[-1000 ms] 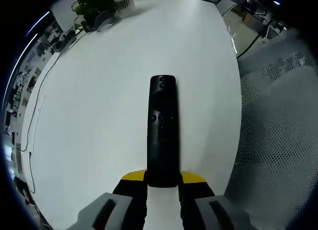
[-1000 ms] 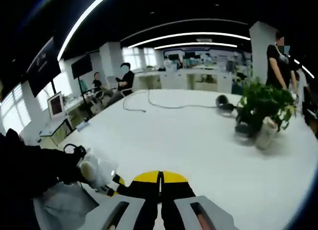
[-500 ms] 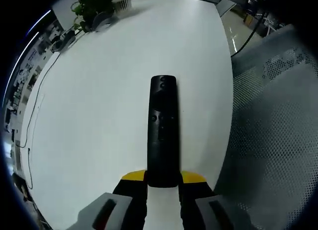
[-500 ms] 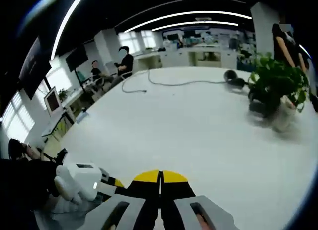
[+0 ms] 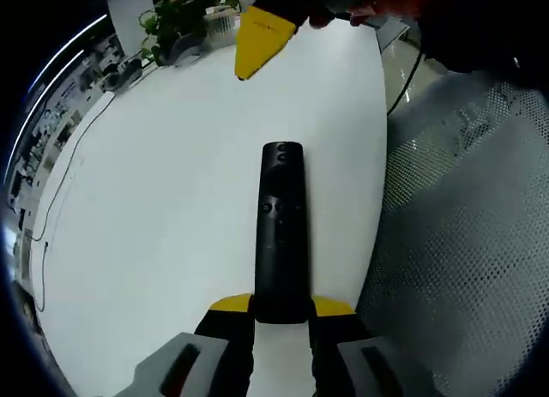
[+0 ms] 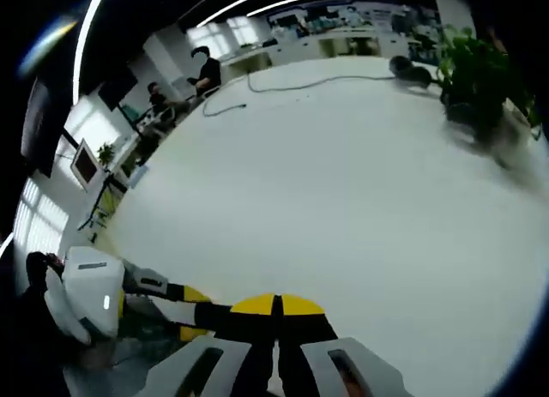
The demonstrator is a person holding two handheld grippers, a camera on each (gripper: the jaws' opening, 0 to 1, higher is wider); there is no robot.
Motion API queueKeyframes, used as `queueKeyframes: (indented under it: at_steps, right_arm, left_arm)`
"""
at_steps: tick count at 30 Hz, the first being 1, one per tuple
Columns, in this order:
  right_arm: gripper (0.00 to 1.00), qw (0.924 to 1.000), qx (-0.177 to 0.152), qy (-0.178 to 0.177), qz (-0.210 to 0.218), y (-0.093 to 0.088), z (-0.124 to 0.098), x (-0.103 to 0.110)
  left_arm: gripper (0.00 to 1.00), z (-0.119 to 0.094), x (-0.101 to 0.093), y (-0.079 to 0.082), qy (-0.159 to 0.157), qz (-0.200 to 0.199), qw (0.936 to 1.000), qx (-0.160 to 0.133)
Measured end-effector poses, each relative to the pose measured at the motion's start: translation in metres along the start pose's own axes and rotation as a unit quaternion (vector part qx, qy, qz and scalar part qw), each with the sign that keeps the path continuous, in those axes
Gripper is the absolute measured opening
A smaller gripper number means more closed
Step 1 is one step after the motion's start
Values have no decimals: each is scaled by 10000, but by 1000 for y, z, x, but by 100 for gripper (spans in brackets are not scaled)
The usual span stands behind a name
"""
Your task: Press the specified remote control buttons in sequence, fully releasing each button before pressing the next.
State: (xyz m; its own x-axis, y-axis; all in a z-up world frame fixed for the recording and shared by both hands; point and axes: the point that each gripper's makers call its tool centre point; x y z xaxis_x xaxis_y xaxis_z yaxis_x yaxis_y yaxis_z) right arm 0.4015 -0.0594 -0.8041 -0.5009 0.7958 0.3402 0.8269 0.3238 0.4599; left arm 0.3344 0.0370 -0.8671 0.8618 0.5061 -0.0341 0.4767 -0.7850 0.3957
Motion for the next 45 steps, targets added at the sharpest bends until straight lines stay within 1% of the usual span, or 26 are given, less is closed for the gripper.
queueKeyframes:
  at_steps: [1, 2, 6, 8, 10, 11, 13, 14, 18, 20, 22, 25, 29, 33, 37, 41, 42, 43, 44, 45]
  right_arm:
    - [0, 9999, 143, 31, -11, -5, 2, 1]
    - [0, 9994, 354, 24, 42, -12, 5, 1]
    - [0, 9979, 649, -22, 84, -26, 11, -4]
    - [0, 9965, 819, -67, 176, -33, 15, -9]
    - [0, 9953, 929, -56, 276, -37, 18, -11]
    - [0, 9942, 1001, -20, 384, -41, 18, -9]
    - [0, 9932, 1065, 81, 464, -45, 19, -6]
    - [0, 9924, 1114, 149, 506, -47, 20, -4]
    - [0, 9888, 1372, 20, 580, -58, 21, -10]
    - [0, 9874, 1420, 62, 693, -60, 20, -8]
    - [0, 9873, 1397, 113, 752, -59, 19, -7]
    - [0, 9895, 1272, 47, 686, -54, 19, -8]
    - [0, 9877, 1400, 2, 701, -60, 23, -11]
    - [0, 9886, 1401, -189, 528, -60, 23, -16]
    - [0, 9883, 1415, -162, 544, -59, 22, -15]
    - [0, 9898, 1300, -33, 587, -55, 23, -11]
    - [0, 9895, 1323, -48, 578, -56, 24, -11]
    - [0, 9884, 1431, -154, 481, -60, 25, -14]
    - [0, 9893, 1352, -88, 533, -57, 25, -12]
    - [0, 9890, 1382, -105, 521, -58, 25, -13]
  left_arm:
    - [24, 0, 0, 0, 0, 3, 10000, -69]
    - [24, 0, -1, 0, -6, -50, 9999, -164]
    - [24, -1, -3, 0, -58, -30, 9995, -307]
    - [24, 0, -3, 1, -71, 10, 9994, -349]
    - [24, 0, -4, 1, -103, 84, 9992, -376]
    - [24, 0, -5, 1, -125, 166, 9990, -386]
    - [24, 0, -8, 2, -240, 424, 9981, -368]
    - [24, 0, -8, 2, -260, 441, 9981, -349]
    - [24, 0, -9, 3, -292, 500, 9978, -331]
    - [24, 0, -9, 3, -286, 523, 9977, -314]
    - [24, 0, -9, 3, -291, 530, 9977, -318]
    - [24, 0, -8, 3, -295, 502, 9977, -337]
    - [24, 0, -8, 4, -282, 484, 9978, -345]
    - [24, 0, -8, 4, -286, 483, 9978, -341]
    - [24, 0, -8, 4, -294, 481, 9978, -335]
    - [24, 0, -8, 4, -294, 491, 9978, -330]
    - [24, 0, -8, 4, -293, 491, 9978, -330]
    - [24, 0, -8, 4, -294, 494, 9978, -328]
    - [24, 0, -8, 4, -295, 501, 9978, -325]
    - [24, 0, -8, 4, -296, 497, 9978, -321]
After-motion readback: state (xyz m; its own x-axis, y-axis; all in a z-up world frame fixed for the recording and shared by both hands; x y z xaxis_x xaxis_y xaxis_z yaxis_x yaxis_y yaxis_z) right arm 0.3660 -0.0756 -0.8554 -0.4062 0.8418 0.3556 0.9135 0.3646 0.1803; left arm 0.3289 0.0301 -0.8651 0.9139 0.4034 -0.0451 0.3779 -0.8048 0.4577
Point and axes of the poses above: the point that each gripper's makers call its tool centre point, and the gripper's own axes: z roughly forward along the fingers, x roughly to its left, y roughly out of its top, and after that the axes turned 6 degrees about -z, right-handed
